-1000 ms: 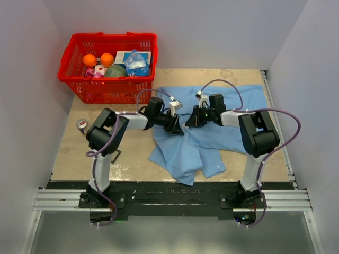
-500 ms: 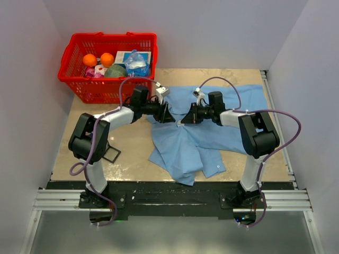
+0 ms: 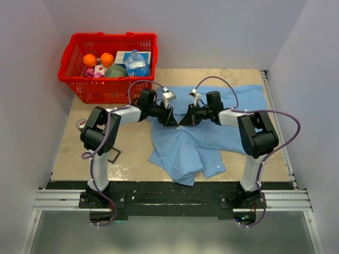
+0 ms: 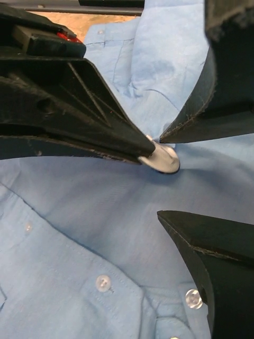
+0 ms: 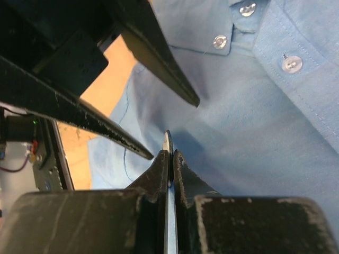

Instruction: Remove the brooch from the garment

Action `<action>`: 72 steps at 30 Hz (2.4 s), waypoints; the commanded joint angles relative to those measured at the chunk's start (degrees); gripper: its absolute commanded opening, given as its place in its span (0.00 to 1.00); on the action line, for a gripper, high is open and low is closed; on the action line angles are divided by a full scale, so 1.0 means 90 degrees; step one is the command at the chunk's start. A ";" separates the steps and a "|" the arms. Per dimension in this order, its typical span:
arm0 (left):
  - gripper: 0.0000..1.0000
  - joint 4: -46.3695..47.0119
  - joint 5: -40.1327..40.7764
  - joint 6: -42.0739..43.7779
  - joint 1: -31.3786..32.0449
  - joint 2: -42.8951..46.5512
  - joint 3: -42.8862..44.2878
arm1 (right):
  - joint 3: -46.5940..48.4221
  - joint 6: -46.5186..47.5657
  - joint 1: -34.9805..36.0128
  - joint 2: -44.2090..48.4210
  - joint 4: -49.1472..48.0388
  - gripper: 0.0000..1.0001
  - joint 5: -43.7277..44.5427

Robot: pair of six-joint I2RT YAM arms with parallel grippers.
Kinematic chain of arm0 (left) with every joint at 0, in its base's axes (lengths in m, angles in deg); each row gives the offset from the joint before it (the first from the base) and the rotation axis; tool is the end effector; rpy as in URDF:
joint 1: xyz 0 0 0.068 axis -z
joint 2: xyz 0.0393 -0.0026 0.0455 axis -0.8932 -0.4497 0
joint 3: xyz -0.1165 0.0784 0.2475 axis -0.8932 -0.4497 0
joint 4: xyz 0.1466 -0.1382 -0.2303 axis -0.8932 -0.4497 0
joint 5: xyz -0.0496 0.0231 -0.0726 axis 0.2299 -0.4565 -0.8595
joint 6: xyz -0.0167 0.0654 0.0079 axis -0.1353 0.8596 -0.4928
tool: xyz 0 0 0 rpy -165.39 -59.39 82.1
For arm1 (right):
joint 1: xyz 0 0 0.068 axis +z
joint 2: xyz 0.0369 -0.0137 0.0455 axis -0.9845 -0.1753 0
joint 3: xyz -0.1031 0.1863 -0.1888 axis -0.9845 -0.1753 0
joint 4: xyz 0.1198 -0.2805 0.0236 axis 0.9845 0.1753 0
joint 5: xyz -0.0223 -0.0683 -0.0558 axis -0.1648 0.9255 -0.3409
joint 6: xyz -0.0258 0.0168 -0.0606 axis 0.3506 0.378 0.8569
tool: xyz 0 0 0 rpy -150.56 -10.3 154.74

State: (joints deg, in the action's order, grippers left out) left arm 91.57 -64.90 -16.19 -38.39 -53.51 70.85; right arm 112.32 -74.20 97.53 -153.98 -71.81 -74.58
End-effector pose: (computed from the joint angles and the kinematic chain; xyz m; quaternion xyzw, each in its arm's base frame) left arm 0.4170 -0.2392 0.1248 0.3577 0.7631 -0.4499 0.2955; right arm 0.4061 0.1731 0.1218 -0.2162 0.8113 0.4713 0.2699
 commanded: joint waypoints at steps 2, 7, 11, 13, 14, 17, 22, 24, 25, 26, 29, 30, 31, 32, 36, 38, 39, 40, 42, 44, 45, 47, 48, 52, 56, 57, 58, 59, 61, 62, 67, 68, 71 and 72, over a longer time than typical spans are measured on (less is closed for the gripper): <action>0.57 -0.0089 -0.0330 0.0745 -0.0021 -0.0072 0.0359 | 0.0345 0.0911 0.0043 0.0207 0.0617 0.00 -0.0282; 0.57 -0.0362 -0.0935 0.0903 -0.0011 -0.0335 0.0515 | 0.0423 0.0941 0.0033 0.0217 0.0677 0.00 -0.0360; 0.56 -0.0489 -0.1161 0.0990 0.0018 -0.0483 0.0632 | 0.0443 0.0873 0.0024 0.0217 0.0648 0.00 -0.0409; 0.55 -0.0489 -0.1122 0.1010 0.0028 -0.0522 0.0632 | 0.0462 0.0873 0.0024 0.0227 0.0648 0.00 -0.0419; 0.53 -0.0489 -0.1102 0.1020 0.0028 -0.0522 0.0632 | 0.0463 0.0863 0.0033 0.0227 0.0658 0.00 -0.0419; 0.49 -0.0470 -0.1073 0.1010 0.0028 -0.0570 0.0691 | 0.0433 0.0863 0.0033 0.0246 0.0658 0.00 -0.0409; 0.45 -0.0362 -0.1190 0.0835 0.0028 -0.0639 0.0759 | 0.0414 0.0853 0.0034 0.0246 0.0658 0.00 -0.0409; 0.44 -0.0333 -0.1258 0.0776 0.0038 -0.0659 0.0779 | 0.0404 0.0853 0.0024 0.0256 0.0648 0.00 -0.0400; 0.43 -0.0333 -0.1268 0.0776 0.0038 -0.0668 0.0779 | 0.0394 0.0834 0.0033 0.0266 0.0638 0.00 -0.0399; 0.42 -0.0333 -0.1258 0.0776 0.0038 -0.0678 0.0779 | 0.0385 0.0776 0.0034 0.0275 0.0599 0.00 -0.0399; 0.40 -0.0372 -0.1258 0.0815 0.0048 -0.0688 0.0769 | 0.0336 0.0619 0.0024 0.0275 0.0492 0.00 -0.0380; 0.39 -0.0382 -0.1229 0.0844 0.0057 -0.0688 0.0769 | 0.0307 0.0571 0.0033 0.0275 0.0463 0.00 -0.0380; 0.38 -0.0411 -0.1161 0.0873 0.0057 -0.0678 0.0769 | 0.0297 0.0483 0.0034 0.0256 0.0395 0.00 -0.0390; 0.37 -0.0421 -0.1112 0.0874 0.0067 -0.0678 0.0759 | 0.0268 0.0424 0.0024 0.0256 0.0365 0.00 -0.0390; 0.32 -0.0226 -0.0898 0.0679 0.0067 -0.0630 0.0623 | 0.0209 0.0190 0.0024 0.0217 0.0267 0.00 -0.0351; 0.30 0.0183 -0.0693 0.0454 0.0067 -0.0552 0.0370 | 0.0170 0.0072 0.0024 0.0207 0.0209 0.00 -0.0331; 0.29 0.0320 -0.0624 0.0367 0.0077 -0.0483 0.0291 | 0.0170 0.0033 0.0024 0.0178 0.0199 0.00 -0.0331; 0.26 0.0544 -0.0498 0.0240 0.0087 -0.0434 0.0223 | 0.0160 -0.0054 0.0033 0.0178 0.0179 0.00 -0.0321; 0.24 0.0721 -0.0341 0.0171 0.0135 -0.0347 0.0027 | 0.0160 -0.0152 0.0024 0.0178 0.0169 0.00 -0.0234; 0.22 0.0868 -0.0185 0.0122 0.0223 -0.0307 -0.0090 | 0.0208 -0.0201 0.0034 0.0197 0.0218 0.00 -0.0146; 0.20 0.0916 -0.0126 0.0112 0.0252 -0.0278 -0.0129 | 0.0228 -0.0201 0.0024 0.0197 0.0238 0.00 -0.0097; 0.17 0.0995 0.0118 0.0083 0.0350 -0.0239 -0.0256 | 0.0315 -0.0192 0.0034 0.0197 0.0325 0.00 -0.0068; 0.15 0.1198 0.0206 0.0044 0.0379 -0.0200 -0.0315 | 0.0345 -0.0172 0.0034 0.0188 0.0355 0.00 -0.0048; 0.11 0.1658 0.0703 -0.0374 0.0458 -0.0170 -0.0510 | 0.0462 -0.0114 0.0024 0.0158 0.0656 0.00 -0.0097; 0.07 0.2166 0.1133 -0.0805 0.0507 -0.0161 -0.0588 | 0.0793 0.0081 0.0033 0.0139 0.1359 0.00 -0.0028; 0.07 0.2457 0.1202 -0.0912 0.0497 -0.0093 -0.0618 | 0.0872 0.0178 0.0024 0.0139 0.1564 0.00 0.0010; 0.07 0.2624 0.1299 -0.1146 0.0497 -0.0053 -0.0715 | 0.0931 0.0353 0.0033 0.0148 0.1875 0.00 0.0069; 0.07 0.2810 0.1291 -0.1254 0.0477 -0.0005 -0.0773 | 0.1018 0.0433 0.0034 0.0177 0.1994 0.00 0.0089; 0.07 0.3152 0.1193 -0.1605 0.0448 0.0113 -0.0842 | 0.1165 0.0628 0.0014 0.0139 0.2316 0.00 0.0138; 0.10 0.3211 0.1096 -0.1675 0.0448 0.0152 -0.0852 | 0.1185 0.0638 0.0014 0.0139 0.2318 0.00 0.0157; 0.23 0.2930 -0.0055 -0.1413 0.0438 0.0347 -0.1008 | 0.1507 0.0658 0.0004 0.0080 0.2220 0.00 0.0040; 0.28 0.2764 -0.0183 -0.1315 0.0438 0.0463 -0.1018 | 0.1546 0.0677 -0.0005 0.0070 0.2210 0.00 -0.0047; 0.32 0.2266 -0.0828 -0.0915 0.0438 0.0572 -0.1038 | 0.1702 0.0823 0.0014 0.0022 0.2240 0.00 -0.0145; 0.33 0.2129 -0.0974 -0.0846 0.0438 0.0572 -0.1047 | 0.1741 0.0892 0.0004 0.0012 0.2278 0.00 -0.0194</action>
State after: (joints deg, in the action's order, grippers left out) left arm 113.68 -64.36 -27.51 -35.42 -52.36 61.91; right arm 123.62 -67.06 96.92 -154.20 -49.78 -72.81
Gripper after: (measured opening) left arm 0.316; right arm 0.026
